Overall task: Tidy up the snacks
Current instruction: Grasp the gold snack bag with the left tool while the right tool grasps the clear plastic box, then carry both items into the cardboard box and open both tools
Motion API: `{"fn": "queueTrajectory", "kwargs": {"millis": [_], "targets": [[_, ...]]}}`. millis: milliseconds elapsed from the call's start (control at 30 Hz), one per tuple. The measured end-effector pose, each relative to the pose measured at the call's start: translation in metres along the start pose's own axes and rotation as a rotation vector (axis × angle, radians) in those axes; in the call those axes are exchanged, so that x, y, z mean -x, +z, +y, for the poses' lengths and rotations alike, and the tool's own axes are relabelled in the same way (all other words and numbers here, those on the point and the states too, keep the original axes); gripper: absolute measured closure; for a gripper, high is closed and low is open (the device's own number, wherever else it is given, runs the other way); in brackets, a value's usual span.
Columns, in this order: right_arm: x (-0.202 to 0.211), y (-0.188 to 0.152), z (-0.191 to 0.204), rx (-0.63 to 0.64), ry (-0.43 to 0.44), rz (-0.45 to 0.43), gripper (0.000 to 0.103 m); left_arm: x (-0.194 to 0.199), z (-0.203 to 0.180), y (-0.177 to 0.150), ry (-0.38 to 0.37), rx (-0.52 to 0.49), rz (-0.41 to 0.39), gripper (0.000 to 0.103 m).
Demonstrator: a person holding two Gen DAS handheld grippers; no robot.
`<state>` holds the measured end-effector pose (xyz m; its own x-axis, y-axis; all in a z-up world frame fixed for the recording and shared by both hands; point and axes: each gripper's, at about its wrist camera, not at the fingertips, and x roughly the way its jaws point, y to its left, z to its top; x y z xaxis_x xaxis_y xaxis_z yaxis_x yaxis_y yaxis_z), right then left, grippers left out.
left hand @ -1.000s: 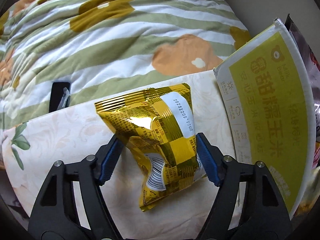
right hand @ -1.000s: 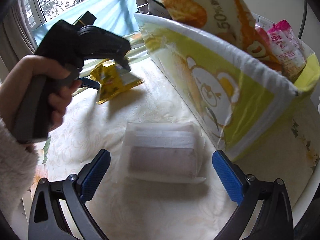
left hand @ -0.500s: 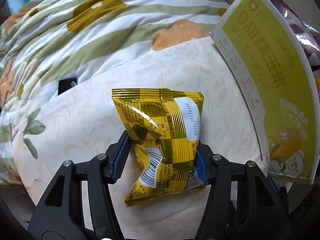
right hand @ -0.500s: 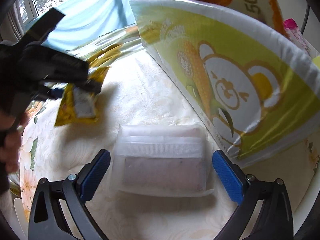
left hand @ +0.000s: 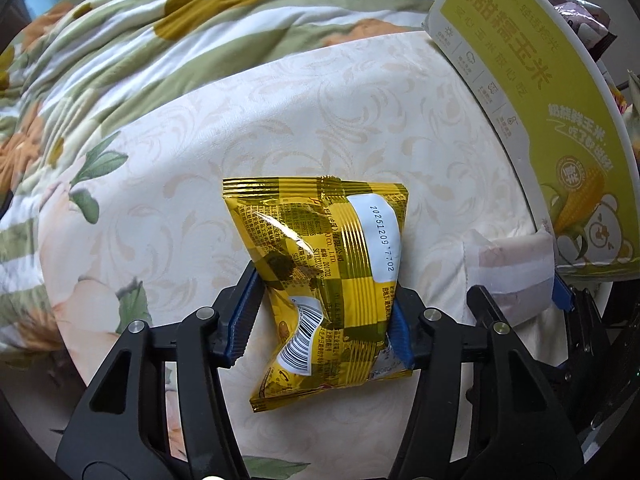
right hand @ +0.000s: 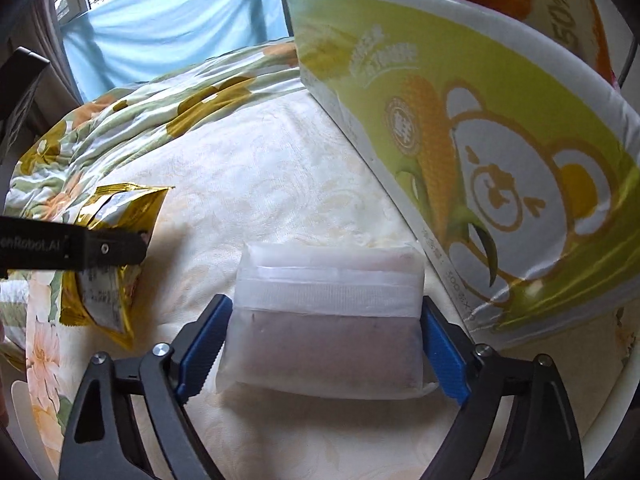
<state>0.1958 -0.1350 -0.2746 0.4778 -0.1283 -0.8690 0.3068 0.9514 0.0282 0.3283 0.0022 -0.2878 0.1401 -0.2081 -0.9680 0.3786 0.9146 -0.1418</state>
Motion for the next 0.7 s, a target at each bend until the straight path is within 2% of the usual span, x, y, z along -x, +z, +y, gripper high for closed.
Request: {"fn": "queueTrajectory", "kwargs": {"millis": [167, 367, 500, 700], "targets": [[-0.002, 0.006, 0.009, 0.049, 0.015, -0.002, 0.030, 0.005, 0.010, -0.015, -0.003, 0.039, -0.010, 0.051], [0.005, 0.011, 0.020, 0.078, 0.089, -0.010, 0.034, 0.020, 0.025, -0.034, -0.024, 0.101, -0.029, 0.052], [0.033, 0.014, 0.032, 0.113, 0.141, -0.049, 0.034, 0.049, 0.029, -0.041, -0.027, 0.119, -0.064, 0.052], [0.105, 0.041, 0.038, 0.159, 0.235, -0.128, 0.034, 0.113, 0.019, -0.035, -0.045, 0.122, -0.158, 0.052]]}}
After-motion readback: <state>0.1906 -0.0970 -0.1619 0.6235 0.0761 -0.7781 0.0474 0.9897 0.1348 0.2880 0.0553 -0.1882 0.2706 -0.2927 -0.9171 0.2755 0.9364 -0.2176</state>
